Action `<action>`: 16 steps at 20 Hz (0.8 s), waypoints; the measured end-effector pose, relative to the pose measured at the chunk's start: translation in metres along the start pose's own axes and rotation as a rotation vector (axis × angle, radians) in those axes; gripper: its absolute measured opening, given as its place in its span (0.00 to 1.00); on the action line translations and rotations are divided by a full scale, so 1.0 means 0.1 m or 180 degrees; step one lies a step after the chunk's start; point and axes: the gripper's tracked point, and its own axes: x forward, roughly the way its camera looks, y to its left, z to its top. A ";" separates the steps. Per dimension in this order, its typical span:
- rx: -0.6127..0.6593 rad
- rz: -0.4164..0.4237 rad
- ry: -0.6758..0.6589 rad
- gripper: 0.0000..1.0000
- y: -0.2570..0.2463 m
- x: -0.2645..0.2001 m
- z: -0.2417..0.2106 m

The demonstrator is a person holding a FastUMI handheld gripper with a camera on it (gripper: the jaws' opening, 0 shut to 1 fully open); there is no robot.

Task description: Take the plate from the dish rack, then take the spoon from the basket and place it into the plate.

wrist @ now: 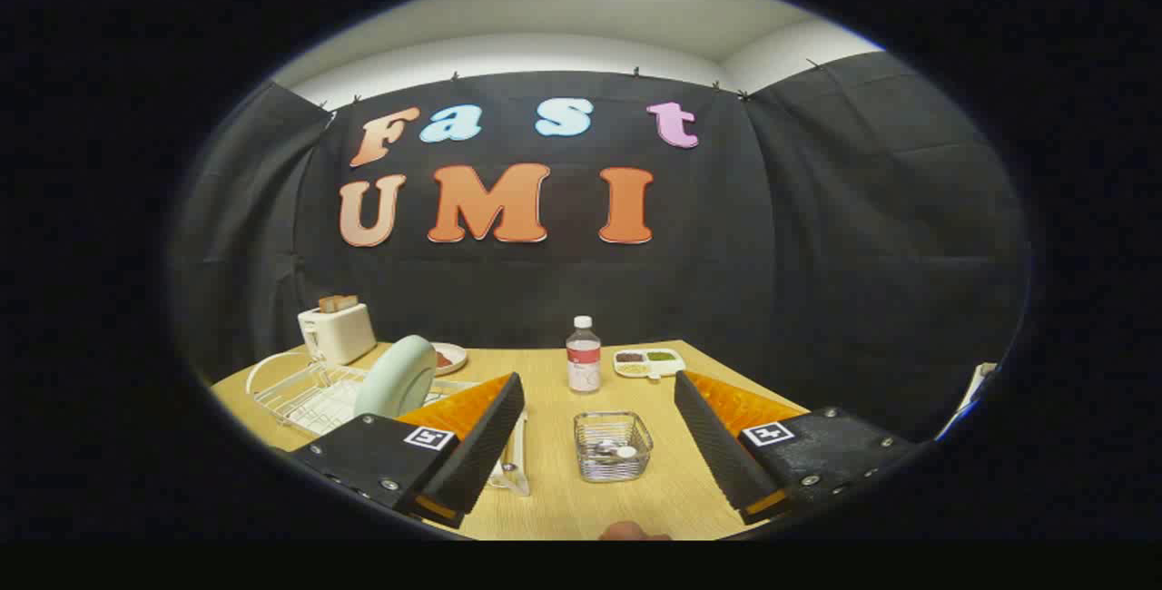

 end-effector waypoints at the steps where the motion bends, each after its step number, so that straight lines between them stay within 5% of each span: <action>1: 0.0000 0.0020 -0.0001 0.99 0.01 -0.03 0.00; 16: -0.0004 0.0010 0.0020 0.99 -0.26 -0.16 -0.10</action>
